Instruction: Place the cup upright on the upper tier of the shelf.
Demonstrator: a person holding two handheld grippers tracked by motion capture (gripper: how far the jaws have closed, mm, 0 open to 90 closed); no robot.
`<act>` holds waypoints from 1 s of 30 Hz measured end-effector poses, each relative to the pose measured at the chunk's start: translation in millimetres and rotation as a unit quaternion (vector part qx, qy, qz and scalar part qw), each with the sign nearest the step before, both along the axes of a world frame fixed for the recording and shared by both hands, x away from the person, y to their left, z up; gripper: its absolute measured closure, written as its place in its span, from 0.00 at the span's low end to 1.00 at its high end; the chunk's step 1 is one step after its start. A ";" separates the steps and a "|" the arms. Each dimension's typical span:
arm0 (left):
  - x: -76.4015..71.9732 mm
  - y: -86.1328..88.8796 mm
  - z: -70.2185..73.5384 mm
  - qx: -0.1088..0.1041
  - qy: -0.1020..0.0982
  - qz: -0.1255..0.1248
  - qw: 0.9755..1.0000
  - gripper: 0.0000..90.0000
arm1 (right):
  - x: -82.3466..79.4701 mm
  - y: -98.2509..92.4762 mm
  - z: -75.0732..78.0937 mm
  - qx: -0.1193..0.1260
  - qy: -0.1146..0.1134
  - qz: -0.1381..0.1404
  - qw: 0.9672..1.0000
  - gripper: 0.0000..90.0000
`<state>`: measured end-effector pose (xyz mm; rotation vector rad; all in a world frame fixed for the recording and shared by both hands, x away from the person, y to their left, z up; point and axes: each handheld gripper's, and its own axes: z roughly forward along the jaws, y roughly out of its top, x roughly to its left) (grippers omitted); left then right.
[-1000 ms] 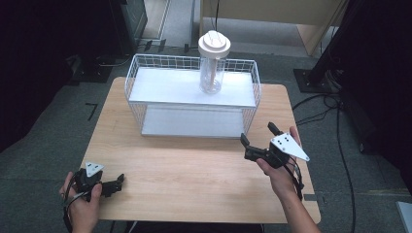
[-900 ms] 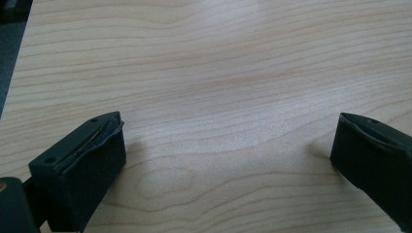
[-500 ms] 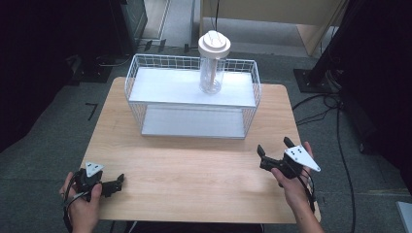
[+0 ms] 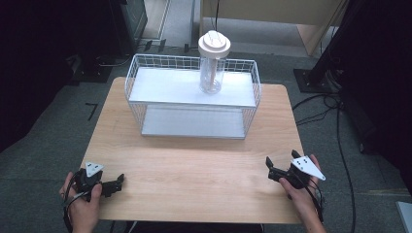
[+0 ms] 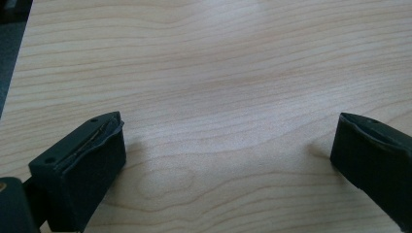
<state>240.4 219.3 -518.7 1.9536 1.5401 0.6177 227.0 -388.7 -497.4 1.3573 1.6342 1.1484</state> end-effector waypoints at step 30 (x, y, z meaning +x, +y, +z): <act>0.0 0.0 0.0 0.000 0.000 0.000 1.000 0.00 | -33.2 -37.2 -25.6 -0.028 0.155 -0.050 0.986 0.00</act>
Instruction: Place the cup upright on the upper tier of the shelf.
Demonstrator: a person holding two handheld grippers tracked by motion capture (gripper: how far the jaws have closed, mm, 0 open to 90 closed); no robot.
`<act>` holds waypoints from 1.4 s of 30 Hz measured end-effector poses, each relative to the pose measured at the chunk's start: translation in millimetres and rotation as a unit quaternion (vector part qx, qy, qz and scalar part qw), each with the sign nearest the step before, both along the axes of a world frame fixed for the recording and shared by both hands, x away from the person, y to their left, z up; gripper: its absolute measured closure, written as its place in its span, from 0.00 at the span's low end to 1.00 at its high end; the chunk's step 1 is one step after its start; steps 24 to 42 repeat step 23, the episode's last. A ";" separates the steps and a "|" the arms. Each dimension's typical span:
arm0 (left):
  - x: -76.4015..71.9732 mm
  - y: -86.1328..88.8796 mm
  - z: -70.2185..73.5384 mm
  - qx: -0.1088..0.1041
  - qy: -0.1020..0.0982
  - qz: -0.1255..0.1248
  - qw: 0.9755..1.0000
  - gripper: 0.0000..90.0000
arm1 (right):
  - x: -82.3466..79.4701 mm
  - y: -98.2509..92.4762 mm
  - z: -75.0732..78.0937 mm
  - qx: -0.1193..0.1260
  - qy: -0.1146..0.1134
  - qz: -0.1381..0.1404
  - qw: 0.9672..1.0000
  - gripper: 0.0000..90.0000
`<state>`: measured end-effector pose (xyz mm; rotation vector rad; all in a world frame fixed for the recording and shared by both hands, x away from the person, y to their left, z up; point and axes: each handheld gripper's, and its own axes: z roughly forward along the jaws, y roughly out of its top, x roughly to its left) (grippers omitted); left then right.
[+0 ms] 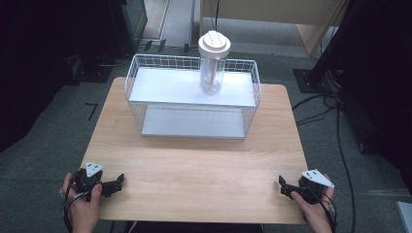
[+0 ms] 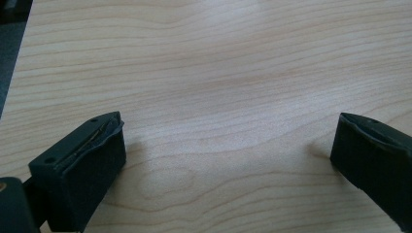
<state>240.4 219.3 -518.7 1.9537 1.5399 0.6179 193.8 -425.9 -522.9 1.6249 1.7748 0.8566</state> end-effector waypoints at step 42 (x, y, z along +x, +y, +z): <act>0.0 0.0 0.0 0.000 0.000 0.000 1.000 0.00 | -22.5 -3.5 -7.3 0.007 0.032 0.021 0.999 0.00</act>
